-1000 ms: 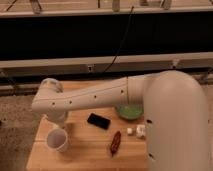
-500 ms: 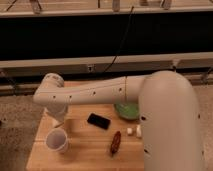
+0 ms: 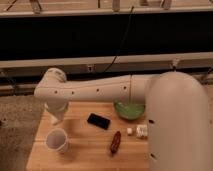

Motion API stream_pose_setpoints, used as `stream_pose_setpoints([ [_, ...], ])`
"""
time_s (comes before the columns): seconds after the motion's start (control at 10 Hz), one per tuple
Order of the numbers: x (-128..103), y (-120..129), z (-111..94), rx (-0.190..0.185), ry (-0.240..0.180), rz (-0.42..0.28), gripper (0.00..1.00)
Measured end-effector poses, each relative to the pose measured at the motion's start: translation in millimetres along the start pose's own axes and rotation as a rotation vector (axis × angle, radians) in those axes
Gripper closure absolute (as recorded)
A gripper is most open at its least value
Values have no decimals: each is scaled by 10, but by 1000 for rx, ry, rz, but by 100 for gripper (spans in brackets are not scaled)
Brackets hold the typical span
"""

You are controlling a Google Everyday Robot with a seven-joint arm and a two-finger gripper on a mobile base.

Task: Place the white sponge in the ceramic cup

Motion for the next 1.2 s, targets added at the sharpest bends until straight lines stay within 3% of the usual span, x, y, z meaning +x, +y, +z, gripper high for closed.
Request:
stream_pose_setpoints([
  [0.2,-70,-13,-236,20,9,-13,100],
  [0.4,-124,-6,-344,42,17,-23,100],
  [0.7,-325,108,-590,44,19,-21,100],
  [1.2,-723,359,-629,46,-14,4,100],
])
